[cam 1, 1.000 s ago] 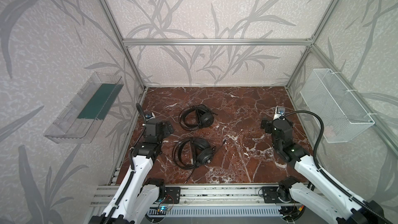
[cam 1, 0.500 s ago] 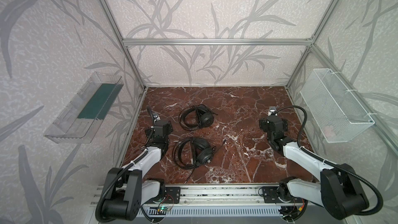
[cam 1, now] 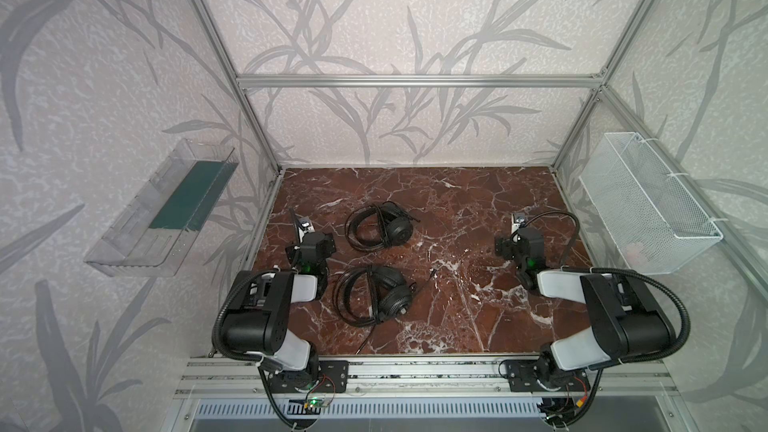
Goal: Wrap the headphones
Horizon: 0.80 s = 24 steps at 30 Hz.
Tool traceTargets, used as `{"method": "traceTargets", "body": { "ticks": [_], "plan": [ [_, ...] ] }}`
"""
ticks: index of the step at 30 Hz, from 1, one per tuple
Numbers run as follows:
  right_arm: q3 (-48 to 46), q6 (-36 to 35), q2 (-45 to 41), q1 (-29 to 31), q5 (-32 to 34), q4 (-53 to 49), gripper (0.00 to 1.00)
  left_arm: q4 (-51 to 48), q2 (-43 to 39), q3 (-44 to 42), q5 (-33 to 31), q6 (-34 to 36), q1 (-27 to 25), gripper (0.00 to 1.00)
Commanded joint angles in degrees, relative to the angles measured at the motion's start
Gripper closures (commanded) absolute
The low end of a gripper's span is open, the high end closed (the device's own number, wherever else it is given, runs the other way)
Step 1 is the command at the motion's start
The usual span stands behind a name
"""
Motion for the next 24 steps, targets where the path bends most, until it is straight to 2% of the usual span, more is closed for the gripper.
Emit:
{"method": "traceTargets", "body": {
  "ticks": [1, 3, 6, 13, 24],
  "plan": [
    [-3.94, -0.44, 4.13, -0.62, -8.14, 19.07, 0.01, 6.49, 0.5, -0.02, 1.1, 1.4, 0.25, 0.01],
    [-2.46, -0.18, 1.54, -0.45, -7.73, 12.41, 0.01, 9.25, 1.39, -0.68, 0.8, 1.83, 0.08, 0.01],
    [-0.29, 1.3, -0.75, 1.02, -3.43, 4.22, 0.01, 9.86, 1.6, -0.87, 0.9, 1.89, -0.01, 0.01],
    [-1.79, 0.26, 0.82, 1.16, -3.43, 9.62, 0.01, 10.85, 1.88, -1.06, 0.88, 2.18, -0.02, 0.01],
    [-1.84, -0.14, 1.75, 1.07, -3.81, 11.11, 0.01, 10.87, 1.88, -1.03, 0.93, 2.18, 0.07, 0.01]
  ]
}}
